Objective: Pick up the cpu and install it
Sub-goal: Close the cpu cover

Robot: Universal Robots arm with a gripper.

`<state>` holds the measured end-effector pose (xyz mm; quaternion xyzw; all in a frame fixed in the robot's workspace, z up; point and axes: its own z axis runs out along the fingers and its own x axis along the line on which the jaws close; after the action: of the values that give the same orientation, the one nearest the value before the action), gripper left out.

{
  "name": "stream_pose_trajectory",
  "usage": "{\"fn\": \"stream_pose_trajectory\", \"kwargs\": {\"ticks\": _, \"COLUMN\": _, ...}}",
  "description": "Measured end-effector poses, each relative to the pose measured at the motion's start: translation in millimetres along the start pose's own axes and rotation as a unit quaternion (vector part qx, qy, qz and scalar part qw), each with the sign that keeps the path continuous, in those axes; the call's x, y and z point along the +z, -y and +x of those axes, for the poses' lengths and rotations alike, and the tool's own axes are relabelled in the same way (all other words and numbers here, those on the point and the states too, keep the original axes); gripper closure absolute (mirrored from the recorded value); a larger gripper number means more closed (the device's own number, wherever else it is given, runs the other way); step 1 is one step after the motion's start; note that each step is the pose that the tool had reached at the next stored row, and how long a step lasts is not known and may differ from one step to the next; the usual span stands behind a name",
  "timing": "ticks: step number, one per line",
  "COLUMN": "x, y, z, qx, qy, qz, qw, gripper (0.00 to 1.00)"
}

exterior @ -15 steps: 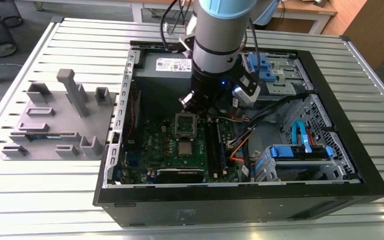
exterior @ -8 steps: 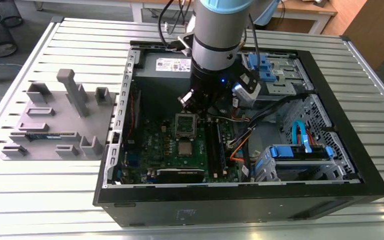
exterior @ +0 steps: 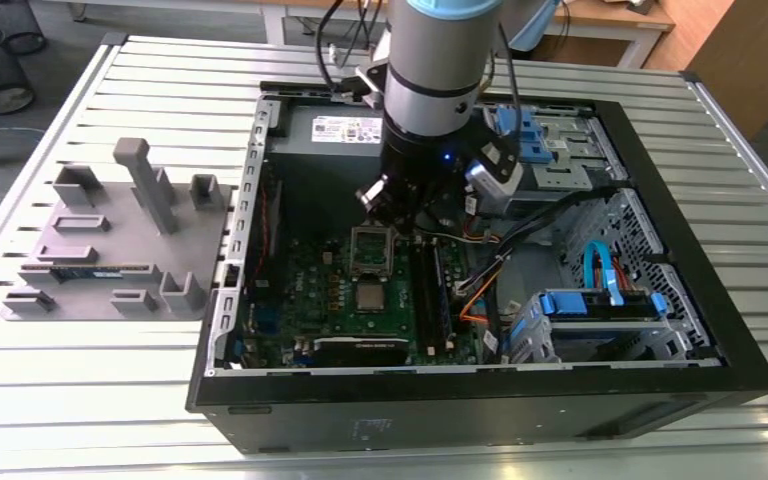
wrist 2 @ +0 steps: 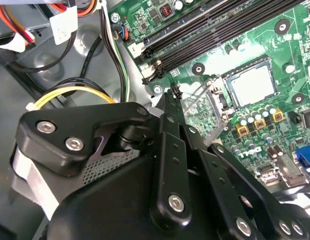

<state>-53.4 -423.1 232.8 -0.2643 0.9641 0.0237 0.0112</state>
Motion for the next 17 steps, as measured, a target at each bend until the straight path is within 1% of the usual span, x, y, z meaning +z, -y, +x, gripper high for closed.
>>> {"fn": "stream_pose_trajectory", "kwargs": {"ticks": 2, "x": -1.1, "y": -0.3, "z": 0.4, "qx": -0.001, "qy": 0.0004, "qz": 0.0001, "qw": 1.00000, "gripper": 0.89}}
{"fn": "stream_pose_trajectory", "kwargs": {"ticks": 6, "x": -0.8, "y": -0.4, "z": 0.6, "qx": -0.003, "qy": 0.0007, "qz": 0.0003, "qw": 1.00000, "gripper": 0.89}}
{"fn": "stream_pose_trajectory", "kwargs": {"ticks": 9, "x": 3.8, "y": 0.1, "z": 0.1, "qx": -0.003, "qy": 0.0006, "qz": 0.0003, "qw": 0.99999, "gripper": 0.89}}
{"fn": "stream_pose_trajectory", "kwargs": {"ticks": 13, "x": 10.4, "y": 1.5, "z": -2.3, "qx": -0.007, "qy": 0.0006, "qz": 0.0002, "qw": 0.99997, "gripper": 0.89}}
{"fn": "stream_pose_trajectory", "kwargs": {"ticks": 17, "x": 12.9, "y": 1.0, "z": -3.0, "qx": -0.013, "qy": 0.0013, "qz": 0.0004, "qw": 0.99991, "gripper": 0.89}}
